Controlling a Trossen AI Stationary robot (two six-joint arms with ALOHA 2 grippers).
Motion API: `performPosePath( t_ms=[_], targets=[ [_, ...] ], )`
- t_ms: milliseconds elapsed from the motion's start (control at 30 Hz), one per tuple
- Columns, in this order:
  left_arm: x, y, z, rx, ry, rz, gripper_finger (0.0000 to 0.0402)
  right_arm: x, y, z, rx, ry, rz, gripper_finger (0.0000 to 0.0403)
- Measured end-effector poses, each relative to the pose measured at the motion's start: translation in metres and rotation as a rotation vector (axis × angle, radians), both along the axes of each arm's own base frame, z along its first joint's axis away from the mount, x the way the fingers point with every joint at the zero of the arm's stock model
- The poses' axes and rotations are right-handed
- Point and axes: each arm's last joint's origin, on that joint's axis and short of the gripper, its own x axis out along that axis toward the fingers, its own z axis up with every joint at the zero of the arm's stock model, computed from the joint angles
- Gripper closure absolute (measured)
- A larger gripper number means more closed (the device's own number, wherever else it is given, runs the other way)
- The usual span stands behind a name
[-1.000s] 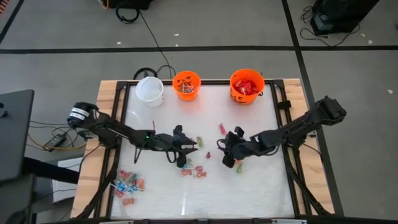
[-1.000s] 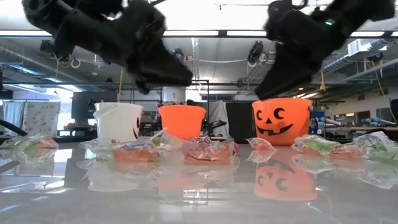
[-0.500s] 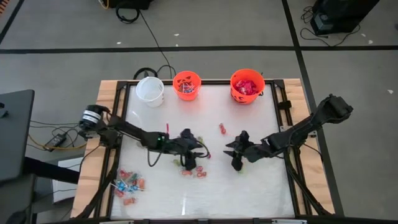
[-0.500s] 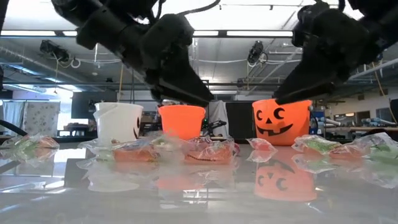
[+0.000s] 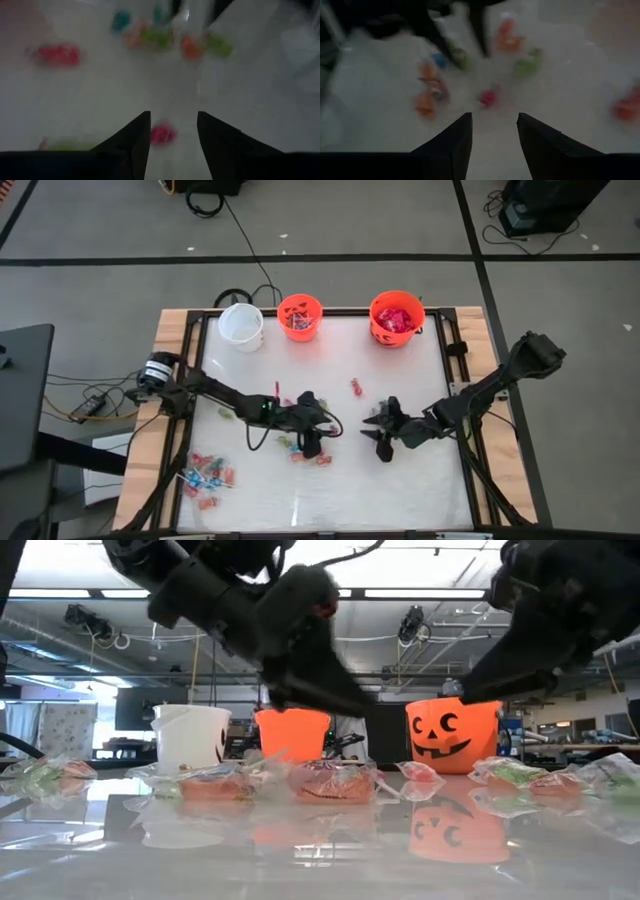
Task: Sort candy by brand, put in halloween buckets
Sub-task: Put the red lollipop into the left orange bucket
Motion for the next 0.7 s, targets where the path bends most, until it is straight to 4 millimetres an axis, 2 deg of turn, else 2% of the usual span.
performPosePath(
  t_ms=[100, 167, 233, 300, 367, 433, 533, 600, 667, 700],
  targets=[
    [0.004, -0.001, 0.000, -0.001, -0.014, -0.017, 0.0233, 0.004, 0.000, -0.005, -0.012, 0.017, 0.046, 0.0233],
    [0.000, -0.002, -0.001, 0.015, 0.012, -0.033, 0.0233, 0.014, 0.002, -0.005, 0.005, -0.005, 0.063, 0.0233],
    [0.003, -0.003, -0.002, 0.018, 0.000, -0.048, 0.0233, 0.014, 0.000, -0.010, -0.013, 0.029, 0.067, 0.0233],
    [-0.002, -0.002, -0.006, 0.032, 0.049, -0.047, 0.0233, 0.022, 0.001, -0.011, 0.006, 0.021, 0.078, 0.0233],
    [0.002, -0.003, -0.006, 0.028, 0.032, -0.041, 0.0233, 0.020, -0.001, -0.015, -0.005, 0.051, 0.074, 0.0233],
    [-0.003, -0.003, -0.005, 0.037, 0.047, -0.035, 0.0233, 0.030, 0.000, -0.017, 0.002, 0.037, 0.059, 0.0233],
    [-0.002, -0.003, 0.001, 0.041, -0.001, -0.012, 0.0233, 0.036, -0.003, -0.021, -0.011, 0.066, 0.040, 0.0233],
    [-0.010, -0.002, 0.005, 0.070, 0.011, 0.009, 0.0233, 0.044, -0.002, -0.023, -0.005, 0.065, 0.036, 0.0232],
    [-0.010, -0.001, 0.014, 0.070, -0.053, 0.030, 0.0233, 0.048, -0.003, -0.028, -0.019, 0.095, 0.029, 0.0232],
    [-0.018, 0.001, 0.016, 0.086, -0.047, 0.044, 0.0233, 0.056, -0.001, -0.029, -0.009, 0.090, 0.033, 0.0231]
  ],
)
